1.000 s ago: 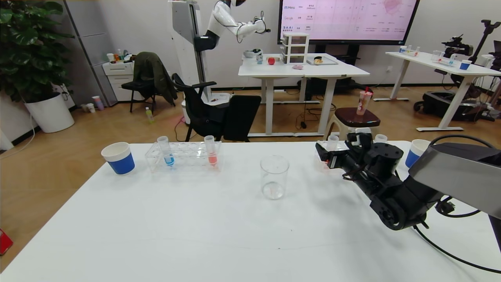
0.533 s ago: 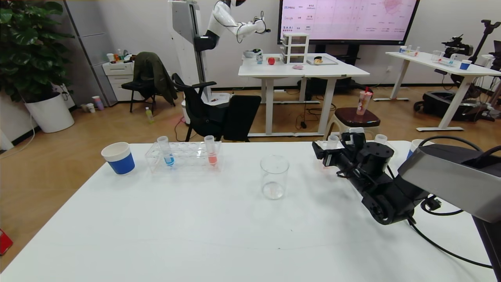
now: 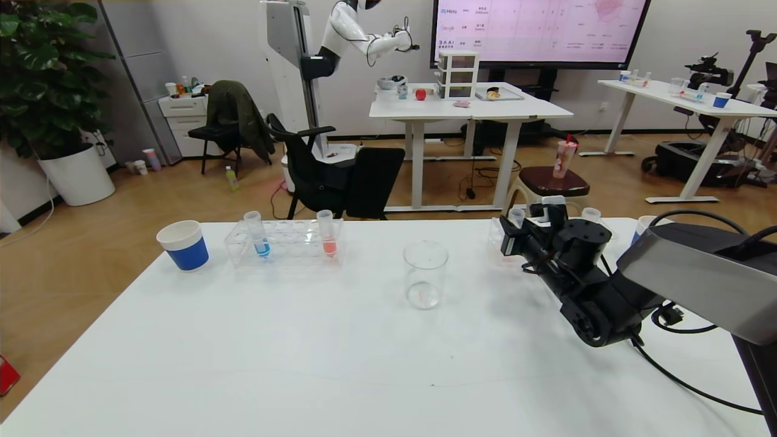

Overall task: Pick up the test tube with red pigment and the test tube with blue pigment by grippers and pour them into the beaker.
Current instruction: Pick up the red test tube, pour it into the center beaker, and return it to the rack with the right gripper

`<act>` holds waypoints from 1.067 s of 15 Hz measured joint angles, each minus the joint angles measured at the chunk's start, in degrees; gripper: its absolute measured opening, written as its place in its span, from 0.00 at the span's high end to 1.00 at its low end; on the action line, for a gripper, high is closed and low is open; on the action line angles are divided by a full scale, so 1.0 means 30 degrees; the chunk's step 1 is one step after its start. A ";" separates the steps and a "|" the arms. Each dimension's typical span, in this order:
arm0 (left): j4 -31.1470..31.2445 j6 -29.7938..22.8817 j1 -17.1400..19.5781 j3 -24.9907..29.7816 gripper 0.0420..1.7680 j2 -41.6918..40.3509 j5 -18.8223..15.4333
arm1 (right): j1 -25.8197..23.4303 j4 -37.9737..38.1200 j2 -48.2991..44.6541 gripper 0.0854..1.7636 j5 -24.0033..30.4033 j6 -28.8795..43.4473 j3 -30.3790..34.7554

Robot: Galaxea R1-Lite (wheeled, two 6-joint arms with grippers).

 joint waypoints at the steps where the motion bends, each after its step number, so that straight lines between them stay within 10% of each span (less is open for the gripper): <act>1: 0.0000 -0.0008 0.0024 0.0000 0.01 0.0000 0.0000 | -0.0016 0.0000 -0.0049 0.74 0.0008 -0.0045 0.0008; 16: 0.0008 0.0000 0.0008 0.0000 0.01 0.0000 0.0000 | 0.0996 0.5075 -0.4580 0.74 0.0313 -0.1532 -0.1690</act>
